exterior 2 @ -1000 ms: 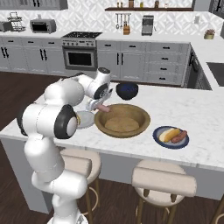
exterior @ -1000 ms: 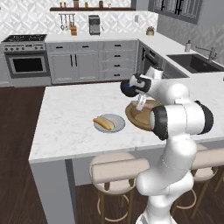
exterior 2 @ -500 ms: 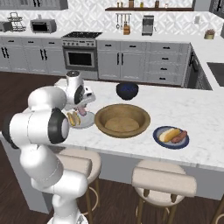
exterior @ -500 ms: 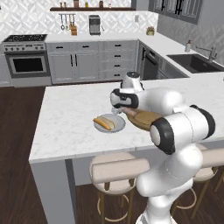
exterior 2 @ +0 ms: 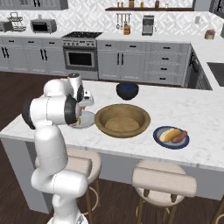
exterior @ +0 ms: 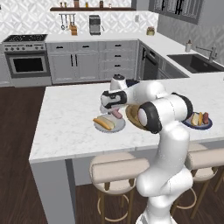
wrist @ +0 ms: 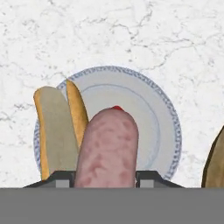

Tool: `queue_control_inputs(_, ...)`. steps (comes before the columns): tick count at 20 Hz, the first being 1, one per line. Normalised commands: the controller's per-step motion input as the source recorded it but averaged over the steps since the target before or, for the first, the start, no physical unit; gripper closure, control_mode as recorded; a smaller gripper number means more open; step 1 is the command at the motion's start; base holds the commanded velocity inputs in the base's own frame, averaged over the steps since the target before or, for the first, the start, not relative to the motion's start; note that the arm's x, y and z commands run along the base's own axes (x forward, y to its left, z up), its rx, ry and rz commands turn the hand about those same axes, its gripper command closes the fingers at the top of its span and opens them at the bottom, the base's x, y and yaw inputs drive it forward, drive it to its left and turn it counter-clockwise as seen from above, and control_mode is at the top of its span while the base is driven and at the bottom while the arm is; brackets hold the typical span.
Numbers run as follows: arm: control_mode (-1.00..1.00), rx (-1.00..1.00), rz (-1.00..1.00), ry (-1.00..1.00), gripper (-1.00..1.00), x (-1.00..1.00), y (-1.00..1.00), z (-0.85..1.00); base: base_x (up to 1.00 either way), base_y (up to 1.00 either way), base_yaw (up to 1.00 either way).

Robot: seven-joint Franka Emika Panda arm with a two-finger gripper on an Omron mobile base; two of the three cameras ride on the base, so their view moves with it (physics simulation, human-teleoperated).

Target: Place one bun and one sausage from the bowl on each plate.

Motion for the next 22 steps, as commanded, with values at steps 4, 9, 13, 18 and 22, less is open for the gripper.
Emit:
queue_control_inputs(4, -1.00, 0.09, 0.00, 0.18, 1.00, 0.59, -0.36, -0.39, 0.00, 0.00, 0.00)
queue_control_inputs(9, -1.00, 0.00, 0.00, -0.01, 1.00, -0.05, -0.01, -0.98, 0.00, 0.00, 0.00)
queue_control_inputs(13, -1.00, 0.04, 0.00, -0.08, 1.00, -0.36, 0.04, -0.71, 0.00, 0.00, 0.00)
queue_control_inputs(18, -1.00, 0.04, 0.00, -0.08, 1.00, -0.38, 0.00, -0.73, 0.00, 0.00, 0.00)
queue_control_inputs(22, -1.00, 0.14, 0.00, -0.09, -1.00, -0.31, -0.11, -0.31, 0.00, 0.00, 0.00)
